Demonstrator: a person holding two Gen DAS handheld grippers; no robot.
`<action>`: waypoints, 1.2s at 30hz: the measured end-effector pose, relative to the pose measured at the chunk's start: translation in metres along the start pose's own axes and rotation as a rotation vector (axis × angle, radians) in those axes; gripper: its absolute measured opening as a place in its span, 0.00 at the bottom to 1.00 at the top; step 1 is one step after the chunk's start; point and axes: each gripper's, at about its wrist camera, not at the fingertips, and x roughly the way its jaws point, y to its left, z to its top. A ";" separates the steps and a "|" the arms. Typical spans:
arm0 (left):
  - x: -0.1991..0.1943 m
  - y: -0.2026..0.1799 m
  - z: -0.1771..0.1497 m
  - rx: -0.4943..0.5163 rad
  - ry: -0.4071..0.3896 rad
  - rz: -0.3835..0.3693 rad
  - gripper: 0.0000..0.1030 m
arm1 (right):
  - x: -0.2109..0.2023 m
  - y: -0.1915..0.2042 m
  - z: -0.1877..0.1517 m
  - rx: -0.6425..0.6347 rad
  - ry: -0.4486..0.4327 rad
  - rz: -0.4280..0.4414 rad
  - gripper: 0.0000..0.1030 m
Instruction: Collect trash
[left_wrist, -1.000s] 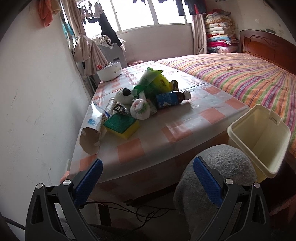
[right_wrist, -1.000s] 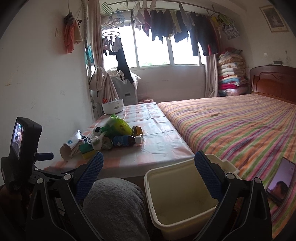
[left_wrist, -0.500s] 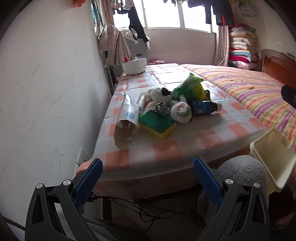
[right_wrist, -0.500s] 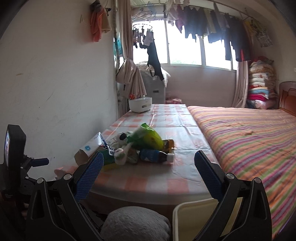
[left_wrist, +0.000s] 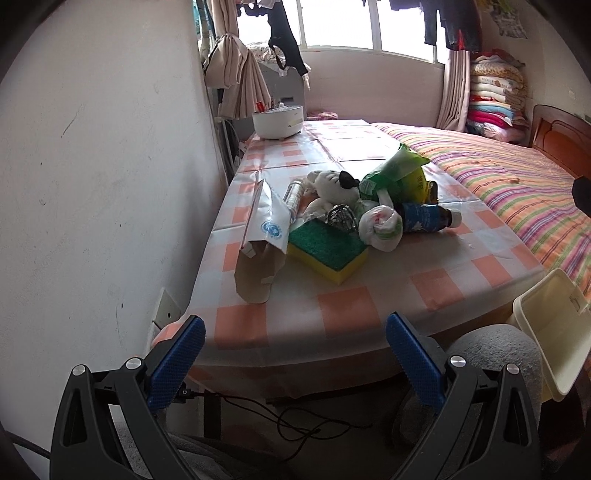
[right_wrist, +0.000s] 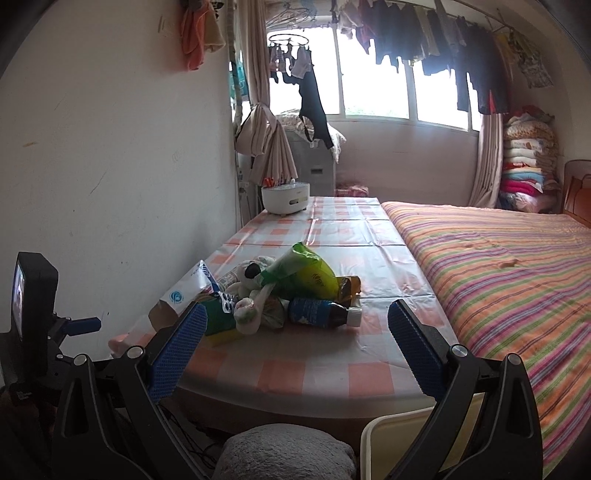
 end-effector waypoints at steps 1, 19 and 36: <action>0.000 -0.002 0.001 0.010 -0.005 -0.006 0.93 | -0.003 -0.002 -0.002 0.004 0.003 -0.014 0.94; -0.010 -0.056 0.006 0.150 -0.051 -0.165 0.93 | -0.083 -0.037 -0.055 0.144 0.061 -0.283 0.94; -0.028 -0.087 0.011 0.385 -0.099 -0.357 0.93 | -0.110 -0.010 -0.069 0.298 0.074 -0.458 0.94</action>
